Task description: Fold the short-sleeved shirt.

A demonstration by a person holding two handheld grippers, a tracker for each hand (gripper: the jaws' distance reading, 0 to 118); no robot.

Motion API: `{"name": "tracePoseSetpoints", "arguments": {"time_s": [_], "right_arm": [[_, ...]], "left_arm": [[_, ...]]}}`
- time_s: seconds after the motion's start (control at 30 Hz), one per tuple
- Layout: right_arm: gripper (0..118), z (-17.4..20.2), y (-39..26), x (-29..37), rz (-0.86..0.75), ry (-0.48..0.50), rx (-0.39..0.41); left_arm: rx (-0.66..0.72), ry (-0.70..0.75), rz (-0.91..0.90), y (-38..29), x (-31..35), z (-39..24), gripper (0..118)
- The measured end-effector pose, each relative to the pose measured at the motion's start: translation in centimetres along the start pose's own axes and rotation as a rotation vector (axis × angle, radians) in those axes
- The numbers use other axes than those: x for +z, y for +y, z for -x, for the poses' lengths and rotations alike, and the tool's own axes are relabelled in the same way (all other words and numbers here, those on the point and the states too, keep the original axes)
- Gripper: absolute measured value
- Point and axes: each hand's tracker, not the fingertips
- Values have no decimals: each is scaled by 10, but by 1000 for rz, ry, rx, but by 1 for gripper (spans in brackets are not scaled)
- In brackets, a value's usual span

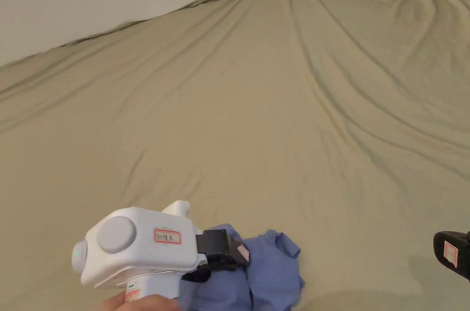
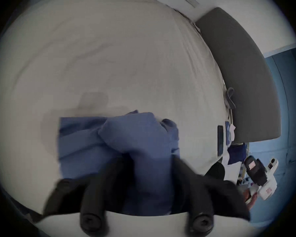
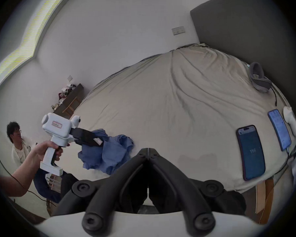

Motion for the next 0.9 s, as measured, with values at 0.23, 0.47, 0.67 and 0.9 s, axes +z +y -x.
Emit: {"name": "tracePoseSetpoints", "arguments": {"time_s": [0.23, 0.47, 0.67, 0.9], "right_arm": [[2, -15, -4, 8, -15, -42, -41], [2, -8, -3, 3, -4, -43, -24], [2, -7, -7, 3, 38, -60, -20], [2, 21, 1, -10, 69, -40, 39]], "left_arm": [[-153, 63, -222, -25, 92, -11, 109], [-239, 212, -90, -48, 26, -24, 1], [-153, -35, 107, -18, -73, -30, 1], [-296, -94, 9, -17, -24, -63, 1]]}}
